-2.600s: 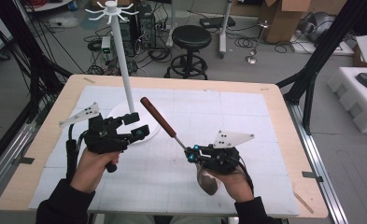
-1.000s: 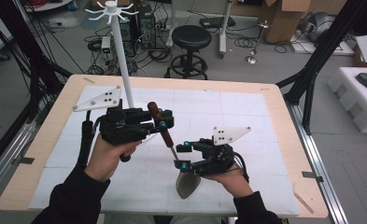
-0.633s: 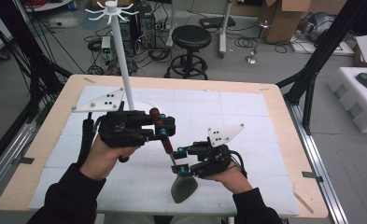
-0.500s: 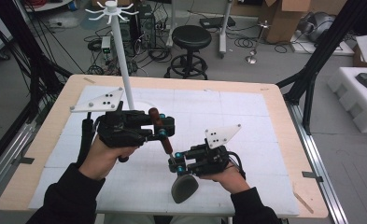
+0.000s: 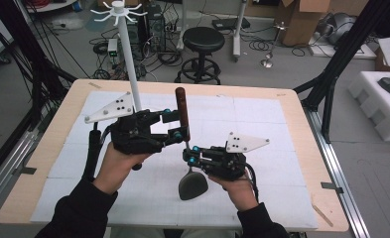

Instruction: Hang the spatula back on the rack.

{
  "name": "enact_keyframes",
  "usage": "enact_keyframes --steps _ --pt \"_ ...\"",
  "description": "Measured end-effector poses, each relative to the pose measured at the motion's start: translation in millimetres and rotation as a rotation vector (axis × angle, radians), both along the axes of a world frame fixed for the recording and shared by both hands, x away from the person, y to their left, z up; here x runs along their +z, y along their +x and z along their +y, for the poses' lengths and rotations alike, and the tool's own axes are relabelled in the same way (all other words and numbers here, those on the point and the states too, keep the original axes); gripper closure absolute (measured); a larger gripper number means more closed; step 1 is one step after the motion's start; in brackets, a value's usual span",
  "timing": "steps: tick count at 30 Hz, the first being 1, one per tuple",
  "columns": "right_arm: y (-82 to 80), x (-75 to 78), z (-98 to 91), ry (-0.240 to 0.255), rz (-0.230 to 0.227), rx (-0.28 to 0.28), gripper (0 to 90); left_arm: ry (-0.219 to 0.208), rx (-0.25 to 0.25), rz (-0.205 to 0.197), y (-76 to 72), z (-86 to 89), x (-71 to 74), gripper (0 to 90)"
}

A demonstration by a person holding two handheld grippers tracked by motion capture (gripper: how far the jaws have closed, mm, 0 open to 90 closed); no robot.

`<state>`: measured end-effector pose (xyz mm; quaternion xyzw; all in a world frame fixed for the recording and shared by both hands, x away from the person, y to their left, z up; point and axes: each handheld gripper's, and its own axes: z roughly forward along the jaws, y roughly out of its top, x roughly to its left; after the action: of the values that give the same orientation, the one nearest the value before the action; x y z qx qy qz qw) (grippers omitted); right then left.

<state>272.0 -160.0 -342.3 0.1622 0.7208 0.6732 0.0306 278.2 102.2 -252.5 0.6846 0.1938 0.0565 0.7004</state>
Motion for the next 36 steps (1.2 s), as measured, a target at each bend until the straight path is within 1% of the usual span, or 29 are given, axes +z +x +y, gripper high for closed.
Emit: enact_keyframes --steps 3,5,8,9,10,11,12,13,14,15,16,17,18,20,21,22,24,26,28,30,32,34,35,36 --pt "-0.9 -0.2 1.9 -0.011 -0.007 -0.037 84.3 0.008 0.000 0.011 2.4 -3.7 -2.1 47.4" --pt "-1.1 -0.6 3.7 -0.024 -0.012 -0.038 84.3 0.008 0.007 0.022 4.0 -5.2 -3.0 50.5" --pt "-2.8 -0.7 7.0 -0.032 -0.019 -0.039 84.3 0.020 0.017 0.039 6.3 -4.7 -3.4 62.1" --pt "-3.4 -0.5 7.6 -0.029 -0.018 -0.038 84.3 0.014 0.004 0.037 6.9 -4.6 -3.4 67.3" --pt "-3.4 -0.5 7.9 -0.030 -0.015 -0.037 84.3 0.019 0.005 0.031 6.7 -4.3 -3.2 72.3" --pt "-2.7 -0.9 7.9 -0.030 -0.011 -0.037 84.3 0.017 0.007 0.038 6.6 -4.5 -3.3 72.2" --pt "-2.4 -1.2 7.9 -0.030 -0.013 -0.038 84.3 0.017 -0.001 0.042 6.9 -4.3 -3.2 72.7" --pt "-2.0 -1.2 8.0 -0.032 -0.019 -0.037 84.0 0.014 -0.003 0.041 6.2 -4.6 -3.1 72.9" --pt "-1.5 -1.3 7.9 -0.029 -0.005 -0.021 82.4 0.014 -0.004 0.041 5.8 -4.7 -3.0 73.0" --pt "-0.8 -1.7 7.7 -0.013 0.013 -0.006 72.0 0.016 -0.003 0.034 5.8 -4.4 -2.6 73.1" --pt "-0.2 -1.6 7.3 0.007 0.026 -0.005 56.3 0.016 -0.001 0.025 5.8 -3.3 -2.2 73.2" --pt "-0.2 -1.4 6.3 0.011 0.035 -0.020 48.3 0.015 0.006 0.015 6.5 -0.6 -1.1 73.2" --pt "-1.4 -0.9 3.6 0.006 0.031 -0.048 41.2 0.011 0.008 0.012 7.3 1.6 -0.3 73.2" --pt "-3.2 -0.9 -3.8 0.001 0.012 -0.093 34.2 -0.003 0.011 0.009 9.8 8.4 2.5 73.3" --pt "-3.9 -1.6 -9.3 0.008 0.007 -0.111 31.7 -0.010 0.014 0.011 11.2 11.8 4.2 73.3" --pt "-4.2 -2.7 -15.3 0.015 -0.001 -0.134 30.5 -0.011 0.023 0.013 13.1 15.9 6.6 73.3" --pt "-4.5 -5.2 -27.5 0.007 -0.016 -0.183 27.8 -0.002 0.047 0.010 16.2 20.9 10.4 73.3" --pt "-5.5 -7.3 -38.0 -0.012 -0.010 -0.229 26.2 0.011 0.077 -0.003 20.4 25.0 15.7 73.3" --pt "-6.7 -8.3 -47.4 -0.024 -0.027 -0.260 26.1 0.034 0.106 -0.017 26.1 28.8 23.2 73.3" --pt "-7.9 -9.0 -55.8 -0.027 -0.040 -0.286 24.6 0.047 0.128 -0.022 31.6 31.7 29.2 73.2" --pt "-8.6 -9.8 -63.5 -0.032 -0.047 -0.316 21.3 0.052 0.154 -0.022 39.1 35.5 36.8 73.2" --pt "-9.7 -11.1 -70.9 -0.042 -0.051 -0.352 21.0 0.062 0.173 -0.021 45.7 38.4 42.9 73.2" --pt "-9.6 -11.9 -74.8 -0.045 -0.063 -0.369 21.0 0.063 0.187 -0.023 49.2 40.3 45.9 73.2" --pt "-10.4 -12.9 -78.3 -0.052 -0.057 -0.389 20.9 0.067 0.196 -0.027 52.6 41.9 48.9 73.2"
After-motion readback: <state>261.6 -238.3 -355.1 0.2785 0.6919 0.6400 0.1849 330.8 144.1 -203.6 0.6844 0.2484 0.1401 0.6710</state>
